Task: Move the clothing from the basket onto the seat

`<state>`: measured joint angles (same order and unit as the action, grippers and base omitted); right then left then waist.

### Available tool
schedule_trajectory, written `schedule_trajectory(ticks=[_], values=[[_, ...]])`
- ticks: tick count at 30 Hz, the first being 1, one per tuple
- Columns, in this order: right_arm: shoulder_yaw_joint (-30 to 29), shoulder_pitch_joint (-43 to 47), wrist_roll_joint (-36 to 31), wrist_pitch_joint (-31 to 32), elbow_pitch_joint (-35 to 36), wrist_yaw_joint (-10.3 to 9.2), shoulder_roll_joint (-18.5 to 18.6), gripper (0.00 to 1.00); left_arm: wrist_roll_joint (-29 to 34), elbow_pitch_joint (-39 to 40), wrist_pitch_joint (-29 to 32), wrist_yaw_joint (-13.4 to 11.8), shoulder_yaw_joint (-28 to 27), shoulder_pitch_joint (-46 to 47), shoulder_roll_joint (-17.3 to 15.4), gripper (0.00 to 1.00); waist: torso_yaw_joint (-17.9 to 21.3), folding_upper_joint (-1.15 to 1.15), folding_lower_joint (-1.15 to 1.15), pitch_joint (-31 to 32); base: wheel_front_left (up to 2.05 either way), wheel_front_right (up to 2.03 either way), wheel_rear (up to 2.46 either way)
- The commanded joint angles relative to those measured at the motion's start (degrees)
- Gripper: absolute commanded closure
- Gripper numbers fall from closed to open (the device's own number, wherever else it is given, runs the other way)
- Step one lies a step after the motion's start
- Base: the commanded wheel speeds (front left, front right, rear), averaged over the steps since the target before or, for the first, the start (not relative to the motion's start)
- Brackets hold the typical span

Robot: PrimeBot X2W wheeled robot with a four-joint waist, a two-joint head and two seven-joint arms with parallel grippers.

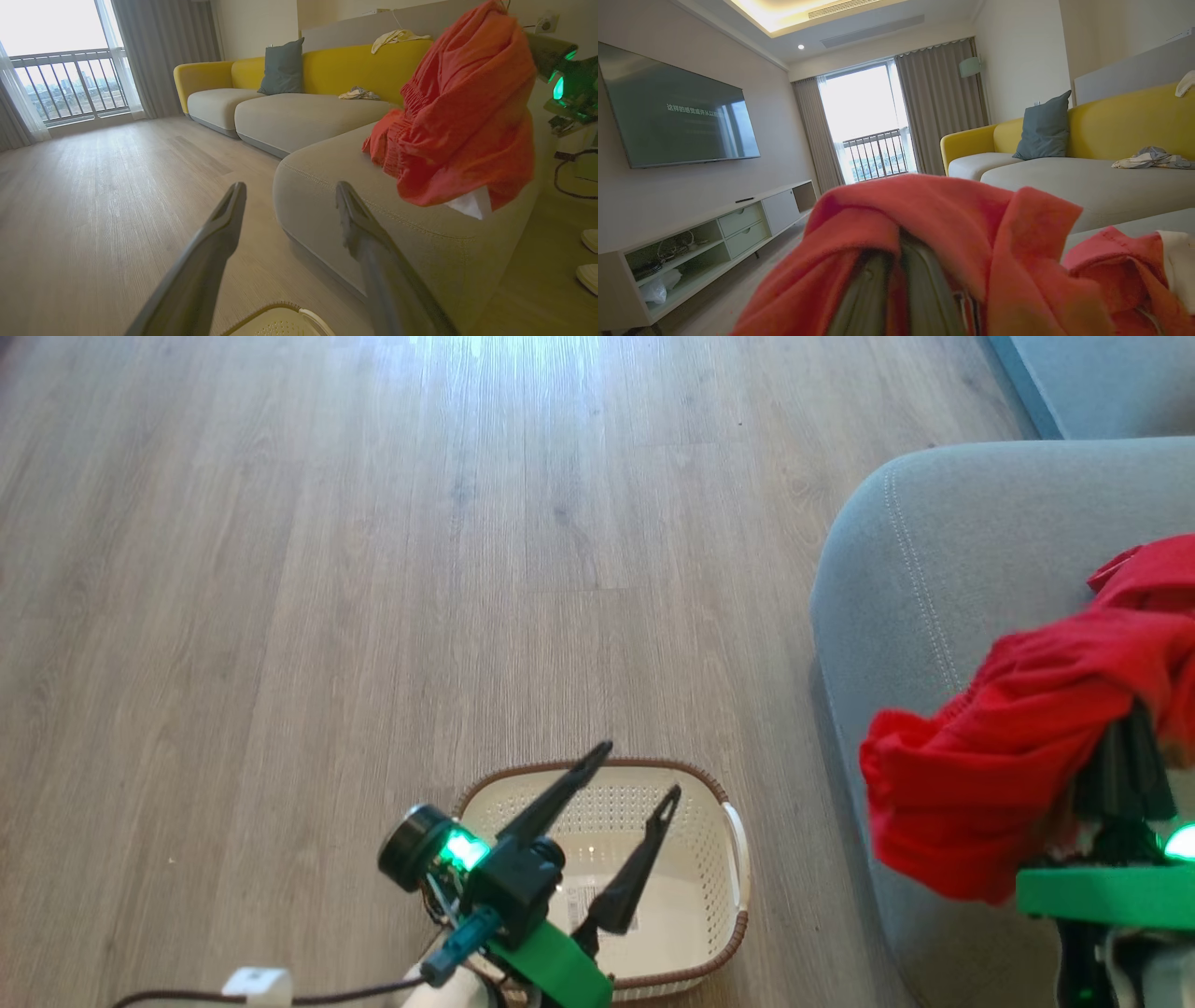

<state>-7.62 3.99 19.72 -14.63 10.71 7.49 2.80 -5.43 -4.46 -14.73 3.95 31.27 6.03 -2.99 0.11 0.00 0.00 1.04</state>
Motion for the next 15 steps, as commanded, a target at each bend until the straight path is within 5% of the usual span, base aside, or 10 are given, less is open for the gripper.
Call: schedule_trajectory(ticks=[1,15], values=[[0.8,-0.6,0.1,-0.4,1.7,0.0,0.1,1.0,0.8,1.6,-0.3,0.5,-1.6,1.5,0.1,0.0,0.1,0.0,0.0,-0.1,0.0,0.0,0.0],[0.4,2.0,1.2,-0.4,-2.3,0.0,0.1,1.0,0.4,-1.5,-0.3,2.2,-0.8,-0.7,0.1,0.0,1.0,0.0,0.0,-0.1,0.0,0.0,0.0]])
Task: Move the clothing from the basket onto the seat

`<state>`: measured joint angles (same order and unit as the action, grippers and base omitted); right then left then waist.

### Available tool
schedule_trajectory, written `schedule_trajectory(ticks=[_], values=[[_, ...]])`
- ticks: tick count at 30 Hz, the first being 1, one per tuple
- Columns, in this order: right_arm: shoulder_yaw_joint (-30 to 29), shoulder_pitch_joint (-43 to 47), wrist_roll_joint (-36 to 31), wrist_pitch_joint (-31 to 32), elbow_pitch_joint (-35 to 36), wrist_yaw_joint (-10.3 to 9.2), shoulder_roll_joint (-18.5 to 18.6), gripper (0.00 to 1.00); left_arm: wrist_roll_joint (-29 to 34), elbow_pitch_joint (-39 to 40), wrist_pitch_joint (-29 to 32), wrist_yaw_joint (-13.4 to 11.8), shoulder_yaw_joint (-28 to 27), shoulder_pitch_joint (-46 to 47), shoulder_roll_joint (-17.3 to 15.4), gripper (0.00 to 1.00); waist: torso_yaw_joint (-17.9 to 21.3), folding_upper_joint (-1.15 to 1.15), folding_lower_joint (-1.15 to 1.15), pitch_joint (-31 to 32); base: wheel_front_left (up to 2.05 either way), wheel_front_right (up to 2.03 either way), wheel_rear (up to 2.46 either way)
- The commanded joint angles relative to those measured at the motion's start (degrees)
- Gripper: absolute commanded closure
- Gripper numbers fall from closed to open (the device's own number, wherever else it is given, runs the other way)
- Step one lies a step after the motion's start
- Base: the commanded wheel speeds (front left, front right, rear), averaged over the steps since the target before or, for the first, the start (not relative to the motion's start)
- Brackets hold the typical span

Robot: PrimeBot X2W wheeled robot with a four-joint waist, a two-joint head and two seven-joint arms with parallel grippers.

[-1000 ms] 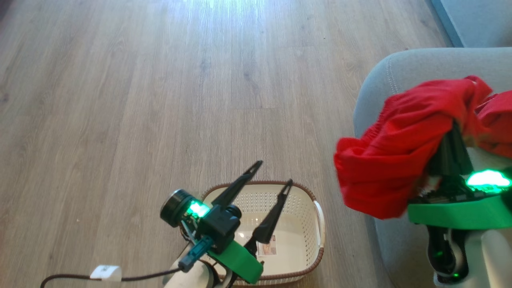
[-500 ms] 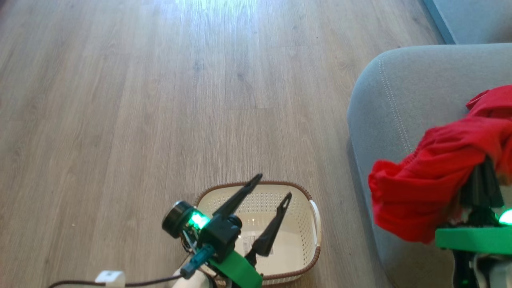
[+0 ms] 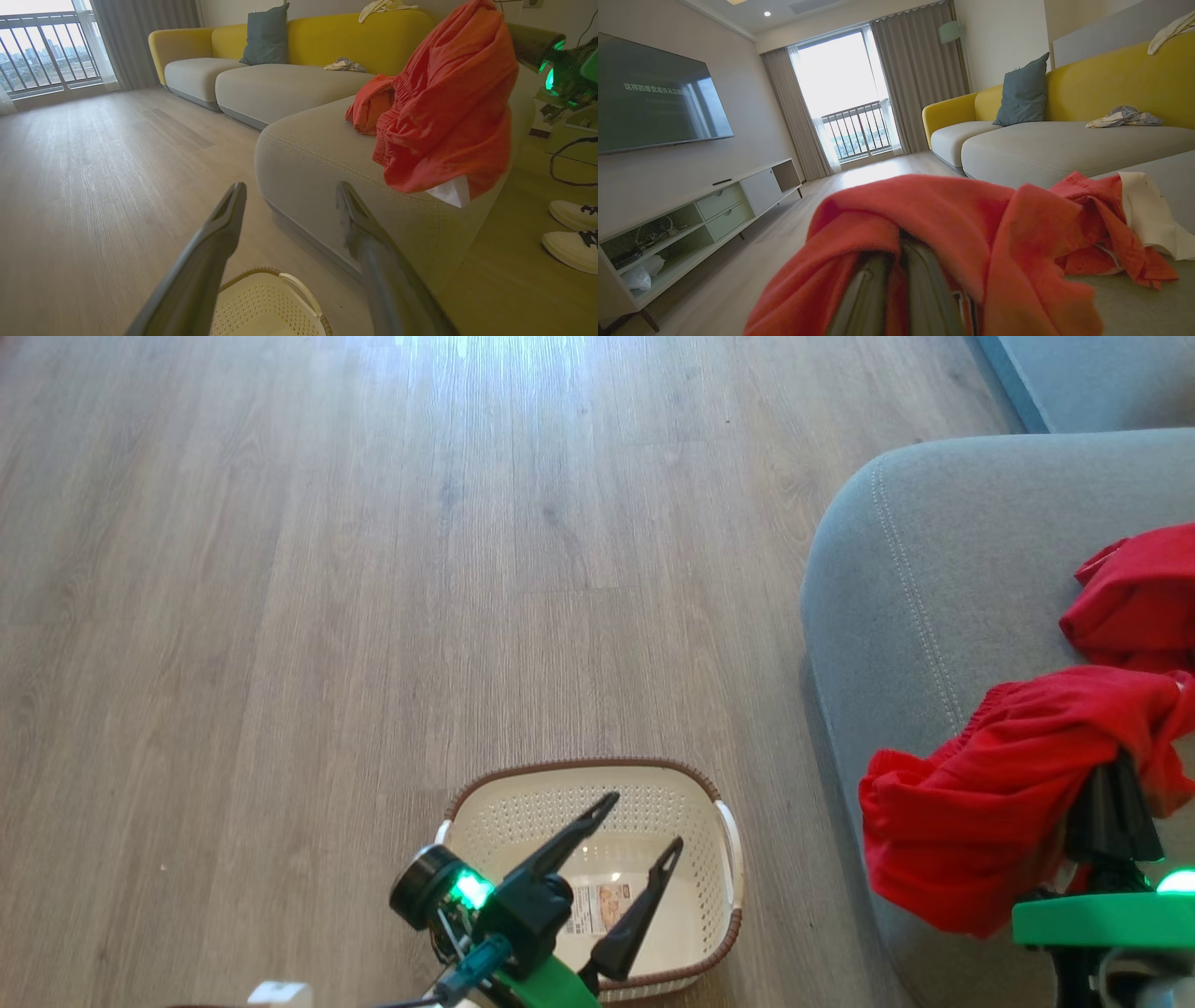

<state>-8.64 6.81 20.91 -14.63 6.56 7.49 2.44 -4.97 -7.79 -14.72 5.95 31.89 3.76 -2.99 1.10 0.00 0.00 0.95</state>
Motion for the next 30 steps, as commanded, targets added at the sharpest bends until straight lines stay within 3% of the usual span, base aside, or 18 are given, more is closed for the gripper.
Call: schedule_trajectory(ticks=[1,21,30], values=[[1.4,-0.8,0.1,-0.4,1.6,0.0,0.4,1.0,-0.1,1.5,-0.3,0.3,-1.3,1.4,0.1,0.0,0.0,0.0,0.0,0.0,0.0,0.0,0.0],[1.7,-1.1,0.4,-0.4,-0.2,0.0,0.4,1.0,-0.7,0.0,-0.3,0.7,-1.3,0.7,0.1,0.0,-0.1,0.0,0.0,0.2,0.0,0.0,0.0],[1.6,-1.7,-0.3,-0.4,1.1,0.0,0.4,1.0,-0.4,0.7,-0.3,0.6,-1.7,1.0,0.1,0.0,3.8,0.0,0.0,-0.2,0.0,0.0,0.0]])
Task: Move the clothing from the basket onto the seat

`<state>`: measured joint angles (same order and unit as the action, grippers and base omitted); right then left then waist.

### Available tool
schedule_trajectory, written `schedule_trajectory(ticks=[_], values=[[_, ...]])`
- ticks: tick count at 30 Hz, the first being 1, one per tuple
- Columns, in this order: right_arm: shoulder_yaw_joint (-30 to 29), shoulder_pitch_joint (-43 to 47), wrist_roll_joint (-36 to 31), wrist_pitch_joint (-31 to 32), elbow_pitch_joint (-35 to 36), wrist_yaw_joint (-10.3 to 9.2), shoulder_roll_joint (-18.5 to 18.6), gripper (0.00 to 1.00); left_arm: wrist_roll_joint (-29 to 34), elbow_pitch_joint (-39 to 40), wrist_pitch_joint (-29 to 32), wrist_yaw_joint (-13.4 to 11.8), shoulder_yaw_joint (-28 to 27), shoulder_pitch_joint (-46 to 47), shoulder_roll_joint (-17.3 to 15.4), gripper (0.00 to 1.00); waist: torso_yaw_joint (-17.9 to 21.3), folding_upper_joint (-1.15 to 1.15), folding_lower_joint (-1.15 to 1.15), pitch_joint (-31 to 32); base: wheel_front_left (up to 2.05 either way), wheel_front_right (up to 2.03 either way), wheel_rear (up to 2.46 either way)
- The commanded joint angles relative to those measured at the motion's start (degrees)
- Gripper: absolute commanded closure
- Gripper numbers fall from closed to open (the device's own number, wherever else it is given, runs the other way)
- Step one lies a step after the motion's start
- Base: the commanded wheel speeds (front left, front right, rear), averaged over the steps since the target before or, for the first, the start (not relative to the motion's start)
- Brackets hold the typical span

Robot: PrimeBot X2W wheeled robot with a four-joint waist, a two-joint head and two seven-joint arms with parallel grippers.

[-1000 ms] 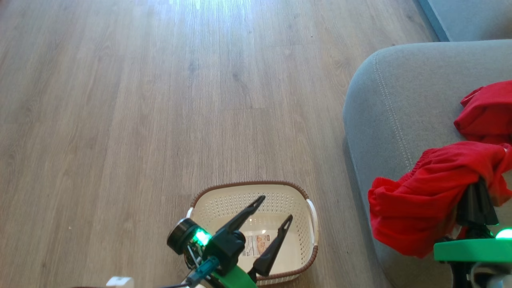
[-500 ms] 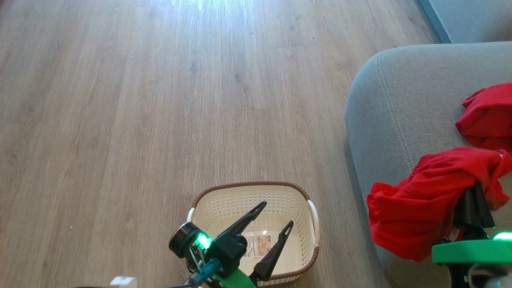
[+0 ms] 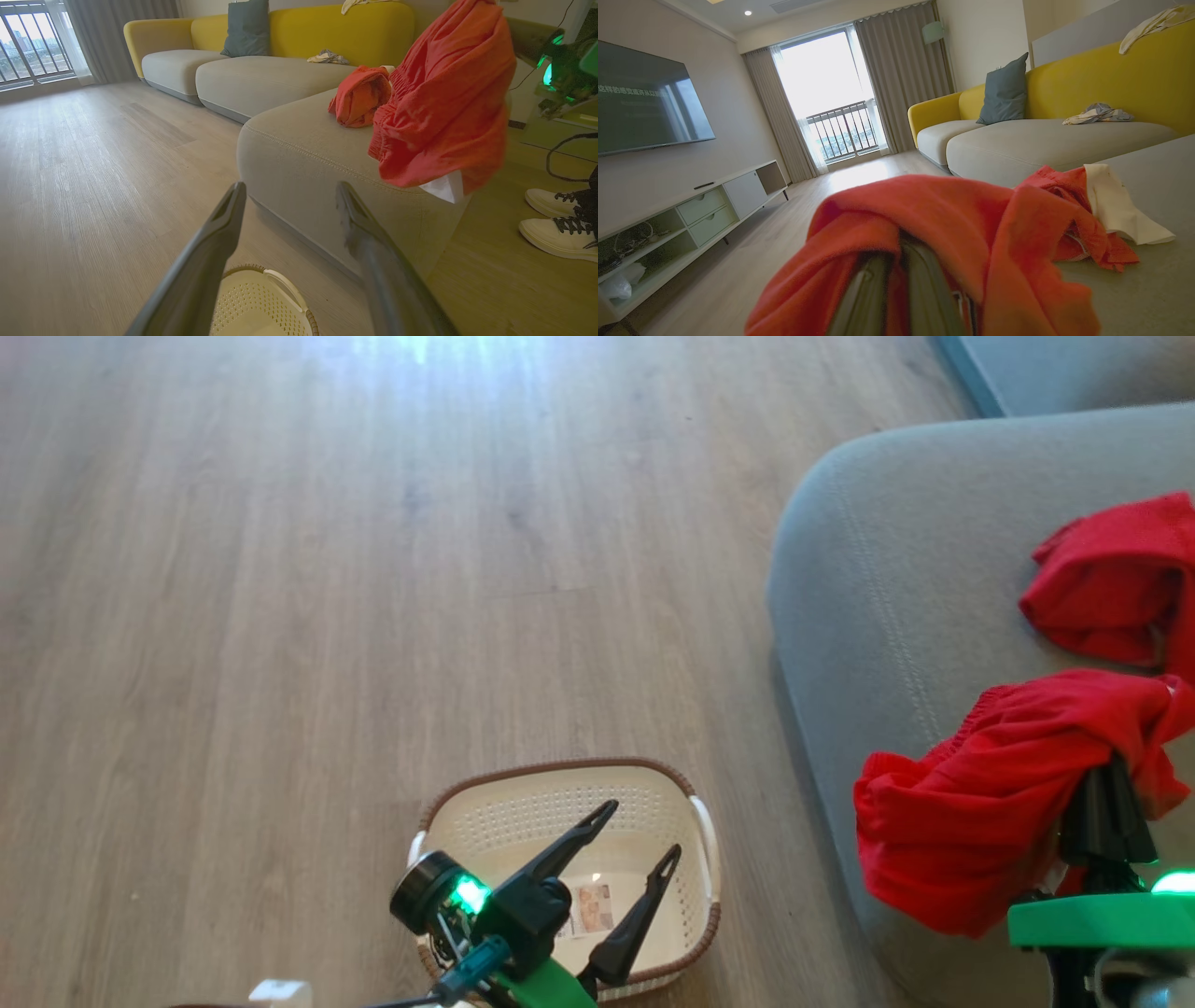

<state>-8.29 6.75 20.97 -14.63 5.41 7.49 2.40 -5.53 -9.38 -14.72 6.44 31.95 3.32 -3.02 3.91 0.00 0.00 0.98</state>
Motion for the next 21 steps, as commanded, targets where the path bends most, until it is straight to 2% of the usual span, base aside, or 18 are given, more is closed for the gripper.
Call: schedule_trajectory(ticks=[1,21], values=[[1.2,-1.7,-0.4,-0.4,2.4,0.0,0.5,1.0,0.1,2.4,-0.3,0.1,-1.7,1.6,0.1,0.0,1.8,0.0,0.0,-0.4,0.0,0.0,0.0],[1.2,-3.5,-0.8,-0.4,4.3,0.0,0.5,1.0,0.1,4.0,-0.3,-0.6,-1.5,4.9,0.1,0.0,20.0,0.0,0.0,-4.1,0.0,0.0,0.0]])
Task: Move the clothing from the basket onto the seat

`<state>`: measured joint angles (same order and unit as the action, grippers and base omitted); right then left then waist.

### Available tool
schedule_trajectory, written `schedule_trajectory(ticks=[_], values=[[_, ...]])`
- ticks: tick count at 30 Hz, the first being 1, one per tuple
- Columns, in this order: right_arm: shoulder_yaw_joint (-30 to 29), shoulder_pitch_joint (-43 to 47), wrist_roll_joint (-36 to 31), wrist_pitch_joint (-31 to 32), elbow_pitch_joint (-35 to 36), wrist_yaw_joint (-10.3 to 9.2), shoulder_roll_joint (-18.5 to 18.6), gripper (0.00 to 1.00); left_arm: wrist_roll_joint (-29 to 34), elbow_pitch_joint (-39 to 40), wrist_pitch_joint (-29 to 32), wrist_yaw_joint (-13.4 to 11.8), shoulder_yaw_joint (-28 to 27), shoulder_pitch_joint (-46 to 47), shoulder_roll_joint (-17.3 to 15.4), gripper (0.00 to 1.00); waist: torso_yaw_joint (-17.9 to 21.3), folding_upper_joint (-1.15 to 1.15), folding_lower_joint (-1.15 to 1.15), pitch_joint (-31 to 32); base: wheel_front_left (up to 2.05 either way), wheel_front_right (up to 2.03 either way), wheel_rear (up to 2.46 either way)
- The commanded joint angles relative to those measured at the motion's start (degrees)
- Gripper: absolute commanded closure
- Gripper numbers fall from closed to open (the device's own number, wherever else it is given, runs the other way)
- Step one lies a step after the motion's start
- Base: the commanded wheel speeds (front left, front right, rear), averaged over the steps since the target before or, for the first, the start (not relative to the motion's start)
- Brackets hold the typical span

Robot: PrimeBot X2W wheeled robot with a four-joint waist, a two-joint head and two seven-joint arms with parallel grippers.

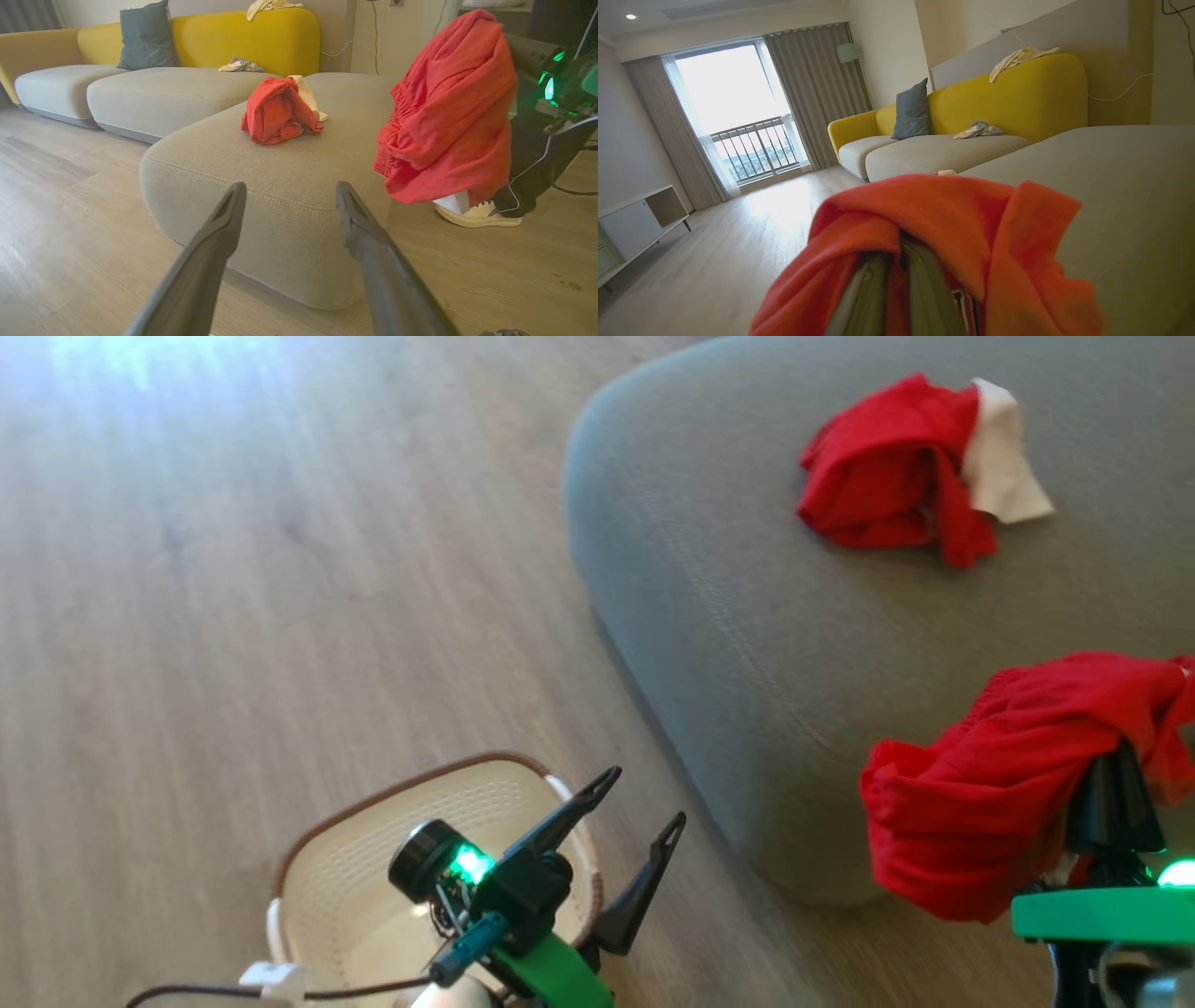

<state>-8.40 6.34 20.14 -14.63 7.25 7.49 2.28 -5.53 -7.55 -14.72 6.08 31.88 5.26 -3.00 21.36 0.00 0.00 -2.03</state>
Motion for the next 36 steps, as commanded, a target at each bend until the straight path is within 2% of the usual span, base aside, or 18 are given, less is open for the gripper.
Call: schedule_trajectory(ticks=[1,4,8,26,31,36], values=[[1.3,-3.2,0.0,-0.4,2.6,0.0,0.6,1.0,0.1,2.3,-0.3,-0.3,-1.4,3.1,0.1,0.0,3.5,0.0,0.0,-1.3,0.0,0.0,0.0],[0.6,-3.3,0.5,-0.4,2.8,0.0,0.6,1.0,0.1,2.5,-0.3,-0.4,-1.1,3.6,0.1,0.0,6.4,0.0,0.0,-2.3,0.0,0.0,0.0],[0.1,-3.2,1.0,-0.4,2.9,0.0,0.6,1.0,0.2,2.5,-0.3,-0.2,-0.5,4.3,0.1,0.0,8.4,0.0,0.0,-3.2,0.0,0.0,0.0],[-2.8,-3.8,1.6,-0.4,4.2,0.0,0.6,1.0,0.0,1.6,-0.3,0.6,0.6,6.2,0.1,0.0,9.1,0.0,0.0,-4.7,0.0,0.0,0.0],[-1.9,-7.4,-0.4,-0.4,5.4,0.0,0.6,1.0,0.9,1.9,-0.3,0.2,-0.5,6.6,0.1,0.0,9.2,0.0,0.0,-6.6,0.0,0.0,0.0],[-2.0,-14.7,-3.5,-0.4,6.3,0.0,0.6,1.0,2.8,2.0,-0.3,0.5,-1.1,7.6,-0.3,0.0,8.4,0.0,0.0,-10.9,0.0,0.0,0.0]])
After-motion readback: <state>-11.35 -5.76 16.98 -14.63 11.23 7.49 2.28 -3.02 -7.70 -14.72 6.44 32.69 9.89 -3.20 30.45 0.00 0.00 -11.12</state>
